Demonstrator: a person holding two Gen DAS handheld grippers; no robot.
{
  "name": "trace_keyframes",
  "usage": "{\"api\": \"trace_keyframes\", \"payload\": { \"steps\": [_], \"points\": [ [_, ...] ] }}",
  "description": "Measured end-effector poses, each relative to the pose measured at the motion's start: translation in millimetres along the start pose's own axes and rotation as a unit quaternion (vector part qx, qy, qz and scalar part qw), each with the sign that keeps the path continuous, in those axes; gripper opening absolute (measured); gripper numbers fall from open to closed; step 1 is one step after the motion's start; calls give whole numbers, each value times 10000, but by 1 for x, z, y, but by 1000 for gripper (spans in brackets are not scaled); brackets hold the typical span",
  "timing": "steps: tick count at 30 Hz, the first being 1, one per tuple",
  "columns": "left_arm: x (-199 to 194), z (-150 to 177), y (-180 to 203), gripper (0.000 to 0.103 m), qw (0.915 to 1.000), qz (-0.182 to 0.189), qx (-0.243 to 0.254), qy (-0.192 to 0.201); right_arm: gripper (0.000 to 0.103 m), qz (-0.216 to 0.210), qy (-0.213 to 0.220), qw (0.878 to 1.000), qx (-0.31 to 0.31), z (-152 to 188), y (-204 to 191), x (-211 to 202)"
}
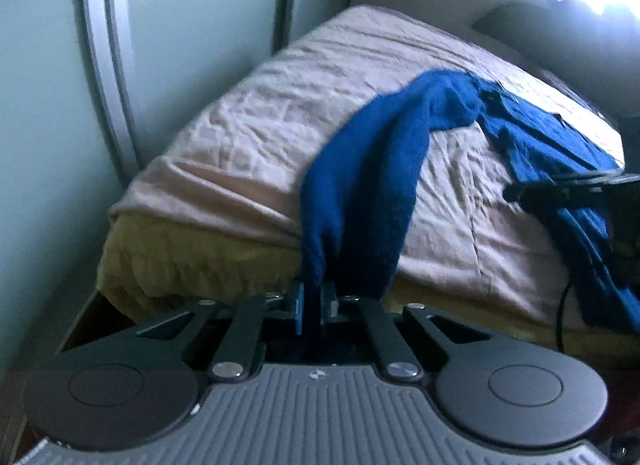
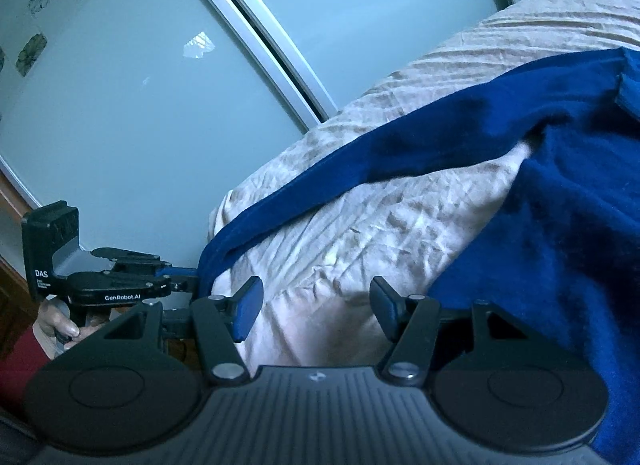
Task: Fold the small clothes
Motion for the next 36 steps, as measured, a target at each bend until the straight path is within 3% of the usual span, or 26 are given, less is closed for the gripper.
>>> {"api": "trace_keyframes", "payload": {
  "steps": [3,7,12,19,30,36],
  "points": [
    [-13,-22,7,6,9988,-258,176,386,58,71,96,9999,-10,-2,2,-7],
    [-25,-78,32,6,9917,-369,484,1131,58,253,417,9988,73,-12,12,-26],
    [-16,-145,70,6,9847,-238,611,1617,58,667,973,9927,253,-30,36,-63],
    [14,-206,145,6,9761,119,873,1988,58,1465,1692,9726,632,-40,84,-127],
    [64,-232,302,6,9588,1208,1563,2041,58,2339,2732,9196,1582,-27,157,-223],
    [90,-214,391,6,9466,1896,1873,1814,60,2997,3448,8703,1840,-21,184,-276]
  ]
}}
Point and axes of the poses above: each gripper's, at about its wrist camera, not at the fingertips, and x roughly the way its jaws point, y to its right, z to its underside, the point moved 9 cm from there along x, roughly the way its jaws point, and after that the axes turned 11 degrees about y, right-handed, at the moved point
